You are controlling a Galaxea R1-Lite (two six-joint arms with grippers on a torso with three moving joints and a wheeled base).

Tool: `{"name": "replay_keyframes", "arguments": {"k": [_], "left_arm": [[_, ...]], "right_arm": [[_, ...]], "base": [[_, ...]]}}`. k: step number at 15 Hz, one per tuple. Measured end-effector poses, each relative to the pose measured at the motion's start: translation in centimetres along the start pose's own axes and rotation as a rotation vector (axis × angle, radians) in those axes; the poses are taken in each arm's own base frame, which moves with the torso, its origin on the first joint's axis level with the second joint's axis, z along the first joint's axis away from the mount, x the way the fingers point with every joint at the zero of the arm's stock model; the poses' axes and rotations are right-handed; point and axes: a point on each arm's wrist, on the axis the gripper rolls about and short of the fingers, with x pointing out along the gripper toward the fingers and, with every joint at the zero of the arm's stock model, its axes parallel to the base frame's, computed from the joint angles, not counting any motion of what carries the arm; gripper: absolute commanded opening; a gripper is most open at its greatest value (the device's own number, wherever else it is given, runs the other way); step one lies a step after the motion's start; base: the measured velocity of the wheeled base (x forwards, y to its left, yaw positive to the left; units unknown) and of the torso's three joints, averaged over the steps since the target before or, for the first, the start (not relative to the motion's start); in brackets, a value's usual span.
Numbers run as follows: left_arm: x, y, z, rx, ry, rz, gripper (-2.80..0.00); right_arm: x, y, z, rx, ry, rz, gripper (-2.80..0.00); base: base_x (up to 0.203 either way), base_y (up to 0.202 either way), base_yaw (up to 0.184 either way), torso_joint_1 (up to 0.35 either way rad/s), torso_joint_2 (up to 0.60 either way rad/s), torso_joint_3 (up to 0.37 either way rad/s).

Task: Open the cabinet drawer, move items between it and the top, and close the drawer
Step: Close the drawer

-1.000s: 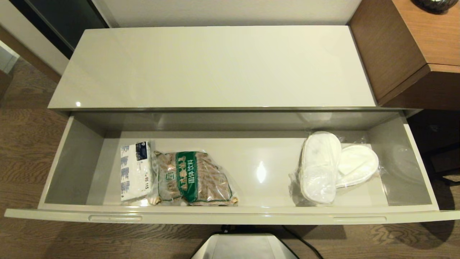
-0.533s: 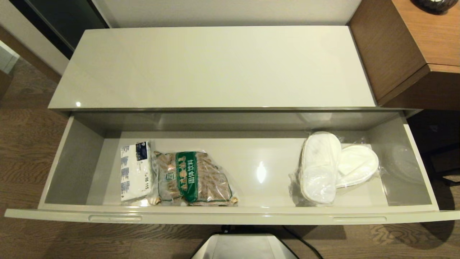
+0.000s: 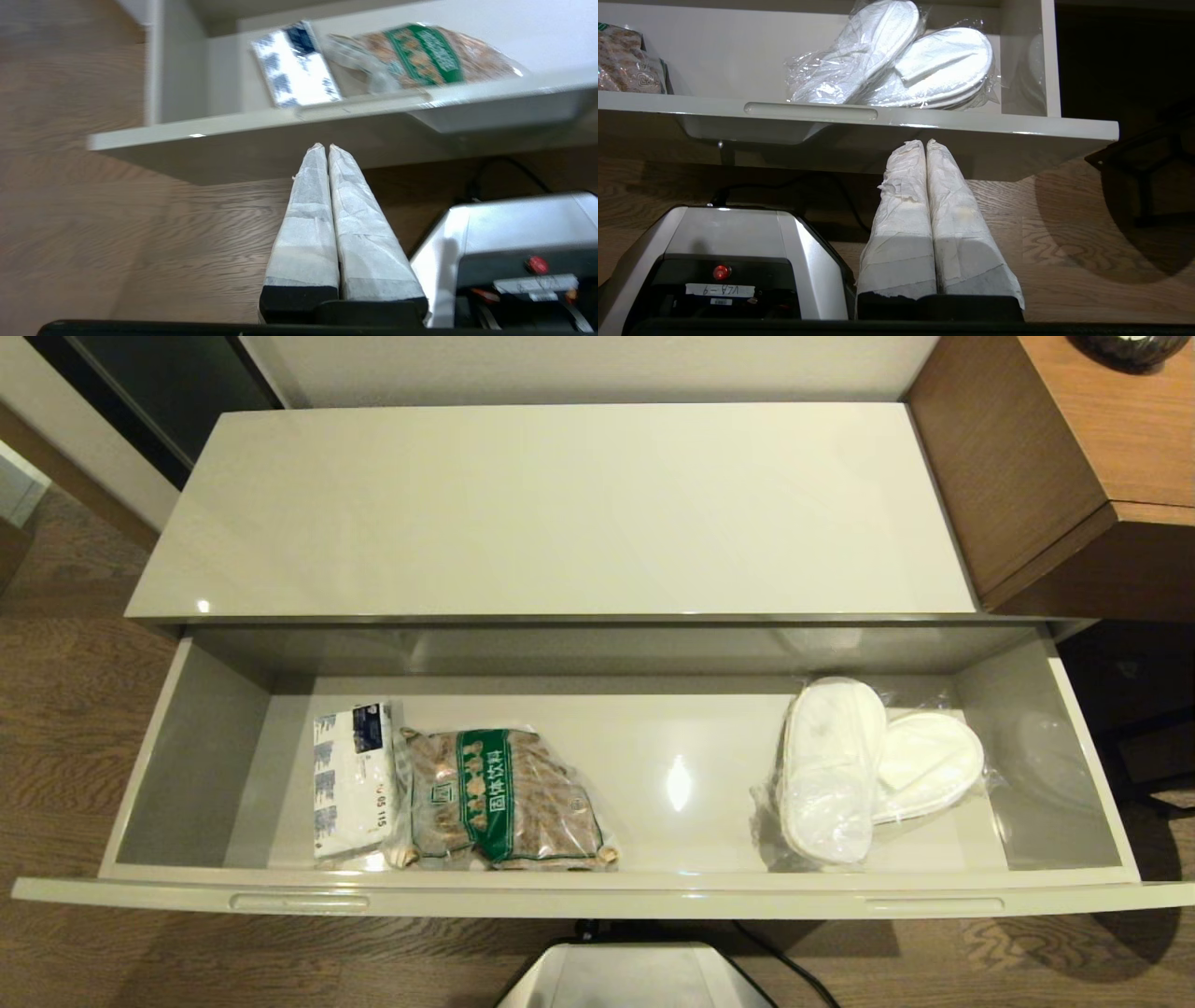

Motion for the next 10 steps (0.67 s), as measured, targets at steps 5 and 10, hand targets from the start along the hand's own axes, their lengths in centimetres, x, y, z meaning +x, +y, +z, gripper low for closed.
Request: {"name": "replay_keyframes", "arguments": {"k": [5,10], "left_arm": [[0.2,0.5,3.1,-0.075,0.371,-0.069,-2.8],[4.4,0.2,3.0,-0.18,0.819,-0.28,-2.8]], "right_arm": [[0.0,0.0,0.0,-0.01,0.0,-0.001,-2.8],[0.0,0.0,0.0,-0.01,-0.001,0.001,-2.8]], "base": [[0.0,0.0,0.0,0.0,0.0,0.0],[0.0,0.0,0.0,0.0,0.0,0.0]]}}
